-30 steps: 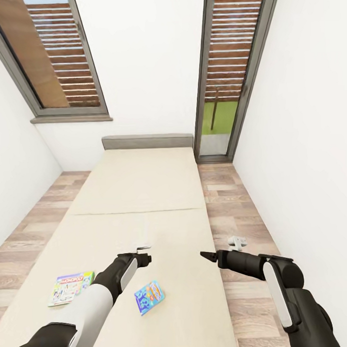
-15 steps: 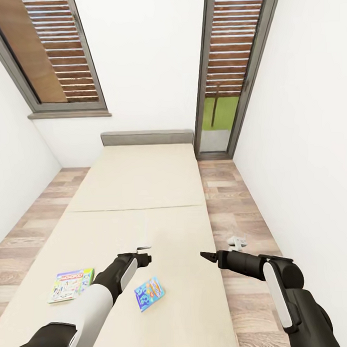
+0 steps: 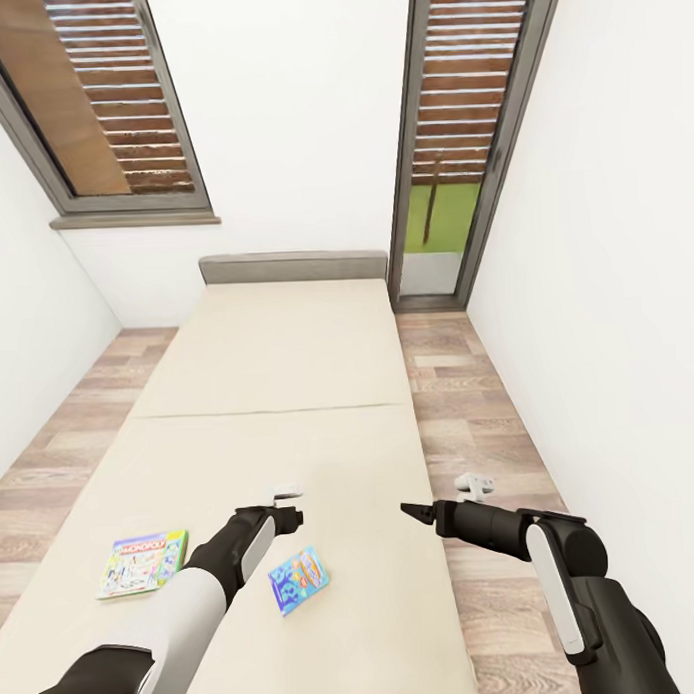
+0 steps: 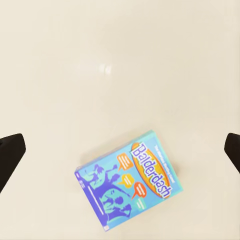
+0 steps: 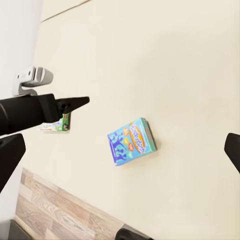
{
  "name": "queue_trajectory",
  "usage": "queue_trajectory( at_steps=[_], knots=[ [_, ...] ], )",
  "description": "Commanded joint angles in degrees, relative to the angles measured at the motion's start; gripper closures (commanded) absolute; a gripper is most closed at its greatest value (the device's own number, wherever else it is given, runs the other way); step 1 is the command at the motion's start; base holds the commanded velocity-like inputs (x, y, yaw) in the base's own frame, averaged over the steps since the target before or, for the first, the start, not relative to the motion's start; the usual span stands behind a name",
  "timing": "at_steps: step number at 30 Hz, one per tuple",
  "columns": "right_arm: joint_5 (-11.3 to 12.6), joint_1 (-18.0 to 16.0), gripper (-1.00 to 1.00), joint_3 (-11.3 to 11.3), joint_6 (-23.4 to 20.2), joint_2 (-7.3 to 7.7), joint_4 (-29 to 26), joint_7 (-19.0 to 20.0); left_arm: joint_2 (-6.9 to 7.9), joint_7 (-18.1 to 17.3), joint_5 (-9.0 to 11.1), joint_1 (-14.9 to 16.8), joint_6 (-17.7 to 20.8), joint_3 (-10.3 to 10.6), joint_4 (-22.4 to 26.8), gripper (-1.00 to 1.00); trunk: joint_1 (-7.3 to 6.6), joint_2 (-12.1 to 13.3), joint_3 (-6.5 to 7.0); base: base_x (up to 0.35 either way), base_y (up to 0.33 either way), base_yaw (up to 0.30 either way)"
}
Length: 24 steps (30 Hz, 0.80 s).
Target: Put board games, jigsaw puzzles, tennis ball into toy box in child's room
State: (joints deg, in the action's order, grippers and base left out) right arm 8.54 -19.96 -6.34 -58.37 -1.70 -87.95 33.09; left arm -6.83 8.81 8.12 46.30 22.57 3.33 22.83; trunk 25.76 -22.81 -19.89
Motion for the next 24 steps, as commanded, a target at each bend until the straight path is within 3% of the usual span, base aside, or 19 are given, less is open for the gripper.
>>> queue_trajectory(
  at_steps=[1, 24],
  knots=[
    [0.2, -0.1, -1.00, -0.2, -0.4, -0.06, 0.0, 0.0, 0.02, 0.5, 0.6, 0.0, 0.3, 0.4, 0.1, -1.00, 0.03, -0.1, -0.19, 0.000, 0.000, 0.000],
    [0.2, 0.0, -1.00, -1.1, -0.4, -0.06, 0.1, 0.0, -0.03, 0.5, 0.6, 0.0, 0.3, 0.4, 0.1, -1.00, 0.03, -0.1, -2.36, 0.000, 0.000, 0.000]
  ],
)
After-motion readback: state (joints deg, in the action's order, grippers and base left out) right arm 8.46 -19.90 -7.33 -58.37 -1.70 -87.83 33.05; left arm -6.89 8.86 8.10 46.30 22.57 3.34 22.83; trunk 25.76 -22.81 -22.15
